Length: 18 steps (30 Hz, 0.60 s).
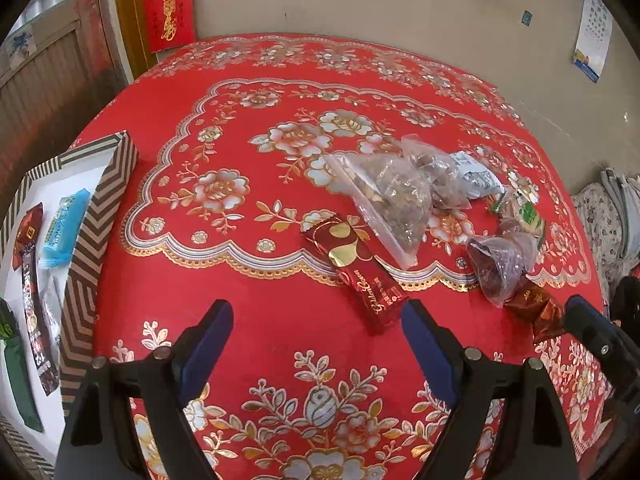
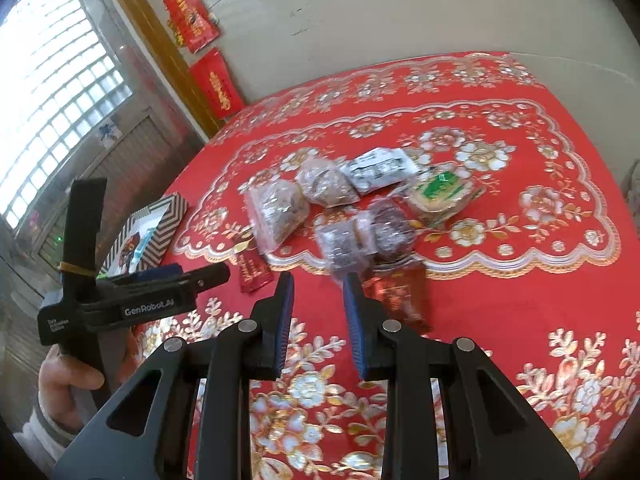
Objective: Organize snacks
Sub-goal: 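Move both tools back toward the remaining snacks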
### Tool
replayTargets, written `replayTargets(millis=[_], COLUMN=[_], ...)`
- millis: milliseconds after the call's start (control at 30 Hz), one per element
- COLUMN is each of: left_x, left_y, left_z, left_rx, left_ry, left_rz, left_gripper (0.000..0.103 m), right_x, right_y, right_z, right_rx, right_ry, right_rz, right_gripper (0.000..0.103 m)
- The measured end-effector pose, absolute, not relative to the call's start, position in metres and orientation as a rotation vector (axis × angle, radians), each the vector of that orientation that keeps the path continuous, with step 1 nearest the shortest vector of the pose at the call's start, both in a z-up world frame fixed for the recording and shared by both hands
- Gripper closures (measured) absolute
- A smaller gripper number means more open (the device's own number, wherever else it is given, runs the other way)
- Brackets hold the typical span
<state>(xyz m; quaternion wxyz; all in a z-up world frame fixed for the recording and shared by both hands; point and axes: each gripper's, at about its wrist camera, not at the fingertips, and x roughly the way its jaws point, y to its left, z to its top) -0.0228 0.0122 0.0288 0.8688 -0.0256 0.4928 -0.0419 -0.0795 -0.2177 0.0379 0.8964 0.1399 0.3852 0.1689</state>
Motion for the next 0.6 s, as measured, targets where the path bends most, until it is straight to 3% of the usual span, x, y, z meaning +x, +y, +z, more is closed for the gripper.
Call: replayTargets(millis=[33, 67, 100, 167, 600], left_x=[-0.022, -0.020, -0.018, -0.014, 0.012], left_y=[0.012, 0.012, 0.011, 0.010, -0.010], left_z=[0.028, 0.028, 0.027, 0.027, 0.007], left_rx=[-0.059, -0.066, -0.073, -0.091, -0.107], left_ry=[1.033, 1.036, 1.038, 1.038, 1.100], left_rz=[-0.082, -0.078, -0.074, -0.060, -0.004], left_gripper=[0.015, 0.015, 0.015, 0.015, 0.015], right_x=[-0.079, -0.078, -0.078, -0.077, -0.077], right_y=[-0.224, -0.227, -0.231, -0.237, -0.253], right_z=[0.038, 0.037, 0.036, 0.035, 0.035], right_rx=[0.300, 0.308, 0.318, 0.334, 0.337], right_ry=[0.796, 0.796, 0.797, 0.796, 0.798], right_rz=[0.340, 0.336, 0.330, 0.322, 0.309], right_gripper=[0.078, 0.073, 0.063, 0.058, 0.058])
